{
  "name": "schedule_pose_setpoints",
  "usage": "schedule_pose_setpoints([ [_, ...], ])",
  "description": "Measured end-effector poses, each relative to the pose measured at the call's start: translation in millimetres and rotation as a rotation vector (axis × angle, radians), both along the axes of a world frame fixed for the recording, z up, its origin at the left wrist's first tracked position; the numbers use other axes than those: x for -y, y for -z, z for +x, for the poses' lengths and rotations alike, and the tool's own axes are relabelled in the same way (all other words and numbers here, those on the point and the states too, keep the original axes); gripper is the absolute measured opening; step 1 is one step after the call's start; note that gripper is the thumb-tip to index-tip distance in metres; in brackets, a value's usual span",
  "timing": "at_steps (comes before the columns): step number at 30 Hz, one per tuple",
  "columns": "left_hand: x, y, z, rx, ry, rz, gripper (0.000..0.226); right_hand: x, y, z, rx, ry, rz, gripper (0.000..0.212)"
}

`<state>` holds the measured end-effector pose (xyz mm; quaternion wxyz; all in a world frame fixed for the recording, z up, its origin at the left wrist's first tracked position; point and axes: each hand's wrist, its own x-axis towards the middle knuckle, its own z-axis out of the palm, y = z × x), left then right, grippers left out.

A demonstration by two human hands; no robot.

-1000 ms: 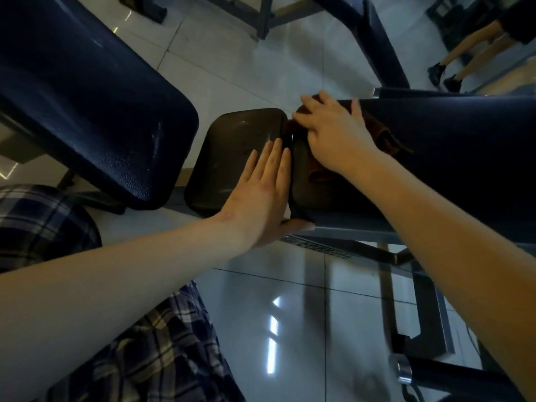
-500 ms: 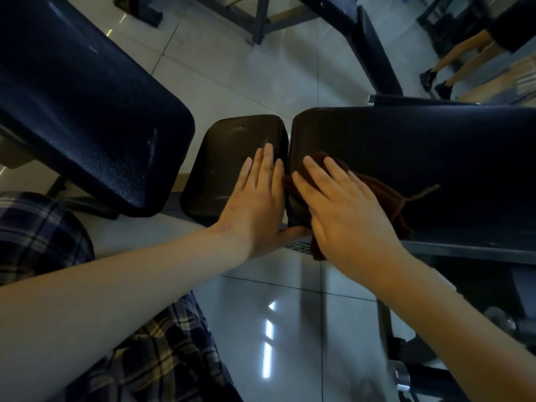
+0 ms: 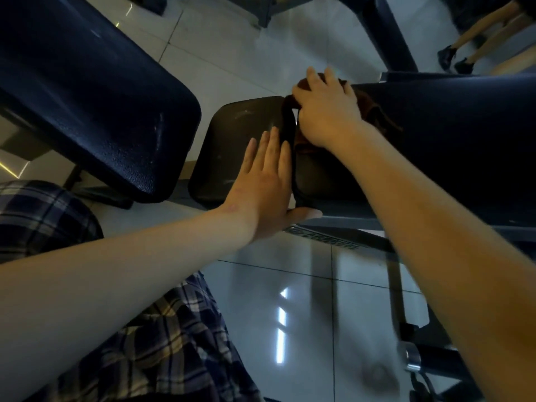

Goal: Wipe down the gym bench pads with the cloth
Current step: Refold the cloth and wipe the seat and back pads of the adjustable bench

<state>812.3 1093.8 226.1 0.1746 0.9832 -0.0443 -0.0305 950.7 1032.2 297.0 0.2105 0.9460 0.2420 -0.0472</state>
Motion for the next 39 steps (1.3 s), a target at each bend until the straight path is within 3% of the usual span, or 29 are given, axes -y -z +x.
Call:
schedule_pose_setpoints([
  [6,-2.1,-1.0,-2.0,-0.021,0.034,0.035,0.108,17.8,7.5,-93.5,0.071,0.031,0.11,0.059],
  [10,0.0,4.2,1.3,-0.016,0.024,0.114,0.104,42.4,4.8,-135.4,0.04,0.022,0.07,0.073],
  [16,-3.4,6.1,1.6,0.019,0.027,-0.048,0.116,19.9,5.3,-78.0,0.071,0.02,0.107,0.055],
  [20,-3.2,4.4,1.7,0.001,0.022,-0.052,0.119,-9.2,16.6,-25.6,0.097,0.039,0.022,0.052],
  [25,-0.7,7.8,-1.6,0.108,0.005,-0.118,0.125,-27.0,17.0,-0.6,0.063,0.007,-0.019,0.044],
  [30,-1.5,2.3,-0.1,0.015,0.024,-0.051,0.118,9.4,1.5,-48.2,0.027,-0.033,0.093,0.054],
  [35,-3.8,5.4,-0.6,0.01,0.012,-0.047,0.116,56.3,-13.3,-125.6,0.017,-0.037,0.035,0.071],
  [39,-1.8,10.9,0.9,0.051,0.016,-0.1,0.111,57.0,-13.6,-115.5,0.037,-0.021,0.021,0.067],
])
